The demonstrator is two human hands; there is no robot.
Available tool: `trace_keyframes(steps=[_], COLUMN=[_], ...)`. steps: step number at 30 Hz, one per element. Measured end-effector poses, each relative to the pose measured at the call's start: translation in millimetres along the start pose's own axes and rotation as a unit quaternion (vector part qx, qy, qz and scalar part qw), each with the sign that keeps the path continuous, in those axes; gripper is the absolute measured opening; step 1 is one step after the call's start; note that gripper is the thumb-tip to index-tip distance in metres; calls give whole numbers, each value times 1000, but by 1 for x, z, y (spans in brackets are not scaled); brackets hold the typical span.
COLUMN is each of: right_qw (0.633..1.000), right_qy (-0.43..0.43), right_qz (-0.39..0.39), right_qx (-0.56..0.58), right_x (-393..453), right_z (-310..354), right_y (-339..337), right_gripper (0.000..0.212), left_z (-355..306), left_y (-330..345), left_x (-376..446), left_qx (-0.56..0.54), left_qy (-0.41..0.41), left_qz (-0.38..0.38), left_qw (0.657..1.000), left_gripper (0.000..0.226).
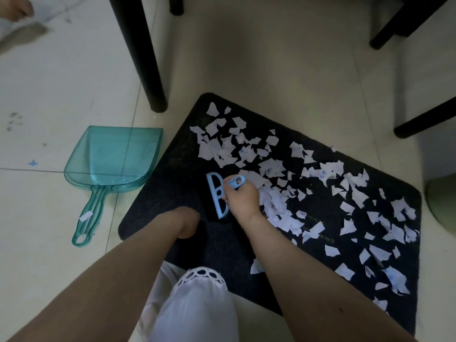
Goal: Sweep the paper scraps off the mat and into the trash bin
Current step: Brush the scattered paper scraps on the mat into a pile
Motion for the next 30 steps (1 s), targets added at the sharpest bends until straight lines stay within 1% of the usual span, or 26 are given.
trace_keyframes(steps=[2, 5, 8, 10, 12, 13, 15, 18, 20, 23, 25, 26, 28, 30], right_qw=[998, 987, 977, 974, 972, 973, 977, 986, 991, 996, 997, 997, 990, 978], right_qy=[18, 41, 53, 48, 30, 14, -20, -66, -78, -83, -69, -55, -27, -21], right_qz=[-63, -155, -205, -213, -199, -185, -146, -70, -26, -2, -25, -51, -126, -203], right_qx=[-11, -6, 17, 61, 119, 139, 151, 139, 108, 36, 26, 36, 50, 49], right_x=[5, 6, 1, -2, 0, 3, 9, 23, 36, 55, 63, 64, 62, 58], right_z=[-8, -16, -18, -14, -4, 3, 18, 45, 58, 64, 59, 55, 46, 39], right_y=[-14, -44, -61, -61, -53, -47, -32, -4, 16, 36, 32, 24, 2, -22], right_gripper=[12, 22, 22, 17, 10, 10, 16, 21, 19, 18, 15, 15, 17, 22], left_z=[0, 1, 0, -4, -7, -8, -8, -1, 7, 13, 14, 14, 15, 15], left_y=[1, 3, -5, -11, -14, -16, -22, -40, -53, -65, -69, -70, -73, -74], left_x=[8, 19, 26, 29, 33, 33, 32, 31, 34, 45, 50, 51, 53, 53], left_qx=[6, 9, -15, -12, -5, -19, -61, -97, -90, -78, -61, -51, -44, -42], left_qy=[6, 11, -7, -14, -32, -51, -86, -121, -125, -84, -70, -71, -73, -71], left_qz=[3, 9, -15, -35, -67, -92, -162, -247, -271, -251, -222, -216, -214, -216], left_qw=[1000, 1000, 1000, 999, 997, 994, 981, 957, 950, 961, 971, 973, 973, 973], left_gripper=[38, 37, 35, 34, 31, 29, 27, 35, 38, 41, 49, 51, 52, 52])
Point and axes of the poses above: each hand's wrist, its own x-axis towards the middle knuckle, its own y-axis out of the palm, z = x × y, the point moved 3 cm from there along x, towards the middle knuckle, and after that the axes turned 1 degree about -y, right-handed, at the moved point
